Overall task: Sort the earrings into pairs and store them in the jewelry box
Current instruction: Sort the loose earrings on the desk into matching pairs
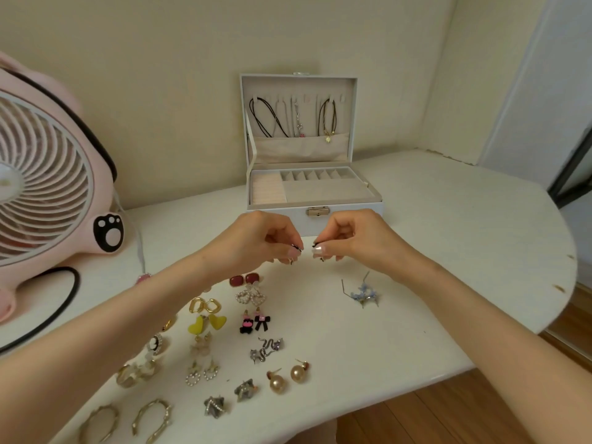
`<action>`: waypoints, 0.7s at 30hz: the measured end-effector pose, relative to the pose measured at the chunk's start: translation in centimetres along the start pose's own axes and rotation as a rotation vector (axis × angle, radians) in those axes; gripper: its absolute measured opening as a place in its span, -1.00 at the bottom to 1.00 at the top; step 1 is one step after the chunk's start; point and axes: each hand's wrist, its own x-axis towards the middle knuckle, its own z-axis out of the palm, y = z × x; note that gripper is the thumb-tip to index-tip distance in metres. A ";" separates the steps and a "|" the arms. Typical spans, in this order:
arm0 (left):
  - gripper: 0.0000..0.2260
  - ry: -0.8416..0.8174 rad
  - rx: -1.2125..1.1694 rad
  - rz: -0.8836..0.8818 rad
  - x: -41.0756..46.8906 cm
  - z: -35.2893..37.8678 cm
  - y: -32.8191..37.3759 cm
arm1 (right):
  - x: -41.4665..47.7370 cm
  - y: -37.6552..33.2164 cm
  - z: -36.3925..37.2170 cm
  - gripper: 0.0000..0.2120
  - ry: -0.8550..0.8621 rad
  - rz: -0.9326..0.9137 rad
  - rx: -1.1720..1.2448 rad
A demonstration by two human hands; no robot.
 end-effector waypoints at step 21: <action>-0.95 -0.020 0.318 -0.083 0.6 0.7 -2.3 | 1.6 0.1 3.2 -0.98 -0.172 0.215 0.069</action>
